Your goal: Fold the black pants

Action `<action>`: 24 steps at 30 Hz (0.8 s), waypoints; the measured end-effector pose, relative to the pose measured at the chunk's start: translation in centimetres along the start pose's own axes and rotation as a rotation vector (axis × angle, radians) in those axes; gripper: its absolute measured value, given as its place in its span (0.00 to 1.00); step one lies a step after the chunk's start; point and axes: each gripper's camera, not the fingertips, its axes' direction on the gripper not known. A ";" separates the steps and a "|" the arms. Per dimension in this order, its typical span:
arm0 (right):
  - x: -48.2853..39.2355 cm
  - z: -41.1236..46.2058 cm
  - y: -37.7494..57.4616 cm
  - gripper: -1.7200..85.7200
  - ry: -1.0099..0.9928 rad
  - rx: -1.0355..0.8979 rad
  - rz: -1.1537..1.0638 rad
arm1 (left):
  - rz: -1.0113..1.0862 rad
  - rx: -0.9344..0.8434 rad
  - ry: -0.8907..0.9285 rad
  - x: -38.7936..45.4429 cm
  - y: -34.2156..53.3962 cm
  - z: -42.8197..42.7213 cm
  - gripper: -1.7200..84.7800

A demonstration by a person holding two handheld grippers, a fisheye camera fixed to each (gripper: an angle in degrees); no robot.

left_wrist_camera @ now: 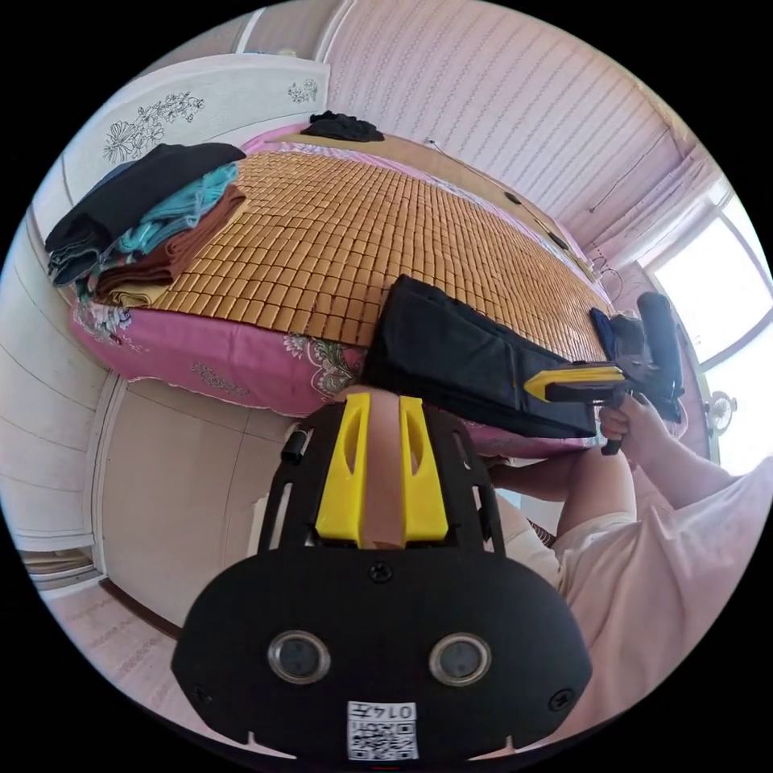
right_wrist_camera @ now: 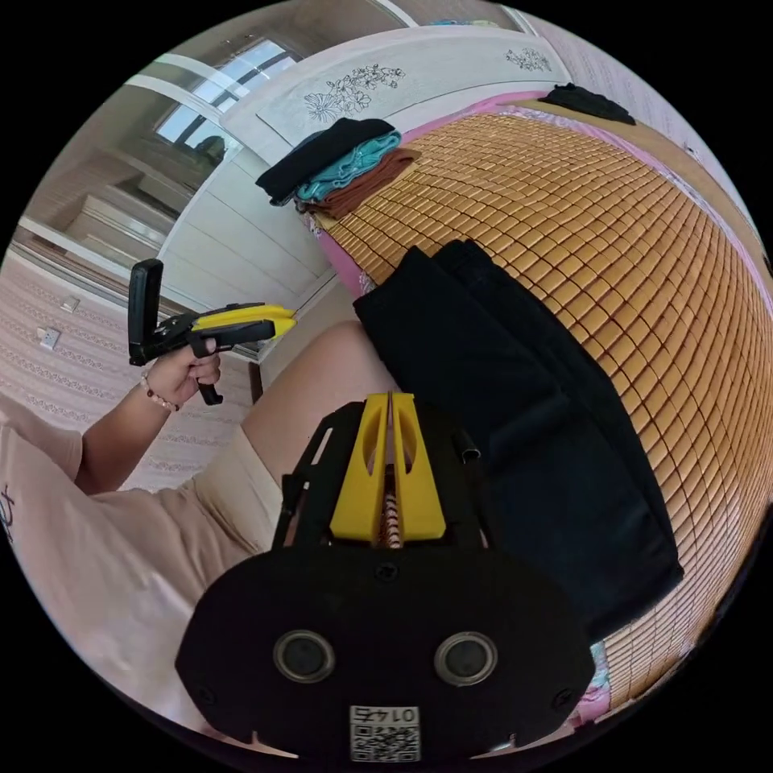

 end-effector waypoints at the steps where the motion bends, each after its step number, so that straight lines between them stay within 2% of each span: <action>1: 0.5 0.1 0.3 0.02 0.022 -0.003 0.014 | 0.025 0.000 0.035 0.8 -0.6 0.7 0.09; 6: 5.5 2.2 1.8 0.02 0.237 -0.080 0.148 | 0.327 -0.071 0.136 9.0 -2.8 4.8 0.07; 8: 6.5 3.4 0.4 0.02 0.279 -0.111 0.156 | 0.528 -0.201 0.067 14.8 -2.9 7.9 0.04; 11: 7.0 6.0 -4.0 0.01 0.365 -0.150 0.086 | 0.668 -0.230 0.000 20.1 -2.4 10.5 0.01; 15: 8.0 11.7 -9.8 0.01 0.411 -0.263 0.011 | 0.734 -0.266 -0.012 23.5 -1.8 13.2 0.01; 17: 9.1 15.1 -10.8 0.01 0.425 -0.365 0.011 | 0.718 -0.347 -0.055 24.0 -1.1 16.0 0.01; 19: 9.5 15.5 -11.2 0.01 0.427 -0.318 -0.002 | 0.720 -0.326 -0.051 24.0 -0.7 16.3 0.01; 23: 11.2 15.5 -13.7 0.01 0.341 -0.427 -0.023 | 0.705 -0.292 0.022 23.2 0.2 16.4 0.01; 24: 11.4 15.2 -14.6 0.01 0.374 -0.403 -0.039 | 0.700 -0.284 0.033 23.0 0.3 16.4 0.01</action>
